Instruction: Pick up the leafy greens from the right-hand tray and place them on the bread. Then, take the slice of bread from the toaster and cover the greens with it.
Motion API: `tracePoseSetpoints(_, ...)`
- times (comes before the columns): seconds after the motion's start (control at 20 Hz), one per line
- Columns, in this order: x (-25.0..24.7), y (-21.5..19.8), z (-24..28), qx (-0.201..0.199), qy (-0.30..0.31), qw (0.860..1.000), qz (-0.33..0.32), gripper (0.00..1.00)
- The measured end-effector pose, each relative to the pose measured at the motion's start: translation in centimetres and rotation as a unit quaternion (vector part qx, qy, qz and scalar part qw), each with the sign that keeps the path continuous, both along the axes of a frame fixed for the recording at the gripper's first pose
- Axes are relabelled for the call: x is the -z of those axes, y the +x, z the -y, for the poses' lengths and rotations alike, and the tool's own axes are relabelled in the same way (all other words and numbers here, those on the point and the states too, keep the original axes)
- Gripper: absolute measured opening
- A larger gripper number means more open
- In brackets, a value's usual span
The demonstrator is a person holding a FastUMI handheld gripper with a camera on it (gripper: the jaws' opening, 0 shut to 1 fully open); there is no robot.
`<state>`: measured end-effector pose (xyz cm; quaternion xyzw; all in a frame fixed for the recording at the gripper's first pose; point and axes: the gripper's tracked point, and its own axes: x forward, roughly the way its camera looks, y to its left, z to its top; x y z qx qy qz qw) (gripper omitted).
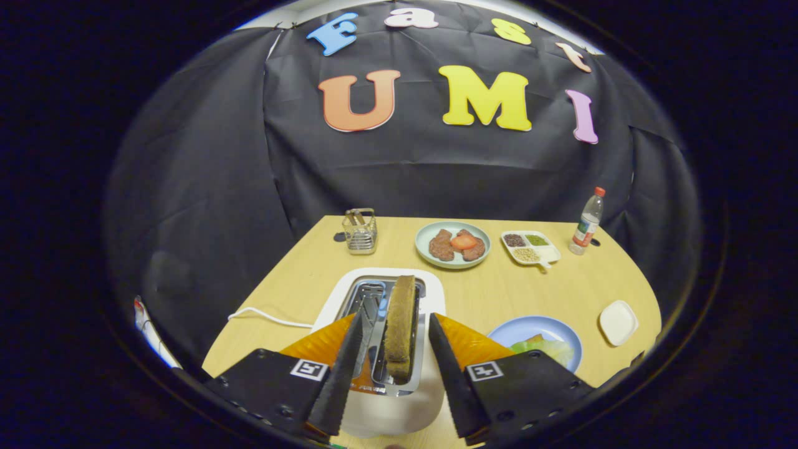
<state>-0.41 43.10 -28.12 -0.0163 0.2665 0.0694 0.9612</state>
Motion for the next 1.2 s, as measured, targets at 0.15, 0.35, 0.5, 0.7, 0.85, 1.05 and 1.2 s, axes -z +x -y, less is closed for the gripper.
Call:
tracePoseSetpoints(0.15,0.6,0.2,0.3,0.01,-0.004,1.0,-0.014,0.42)
tracePoseSetpoints(0.35,0.7,0.5,-0.2,0.001,-0.003,1.0,-0.021,0.16)
tracePoseSetpoints(0.5,0.2,0.7,-0.2,-0.015,0.0,1.0,-0.025,0.07)
tracePoseSetpoints(0.7,-2.1,0.6,0.2,-0.02,0.021,0.999,-0.021,0.04)
tracePoseSetpoints(0.85,-4.9,0.6,0.7,-0.028,0.033,0.999,-0.004,0.04)
tracePoseSetpoints(1.05,-9.6,0.7,2.1,-0.045,0.055,0.997,0.032,0.03)
tracePoseSetpoints(1.2,-11.9,0.5,3.7,-0.052,0.082,0.994,0.041,0.03)
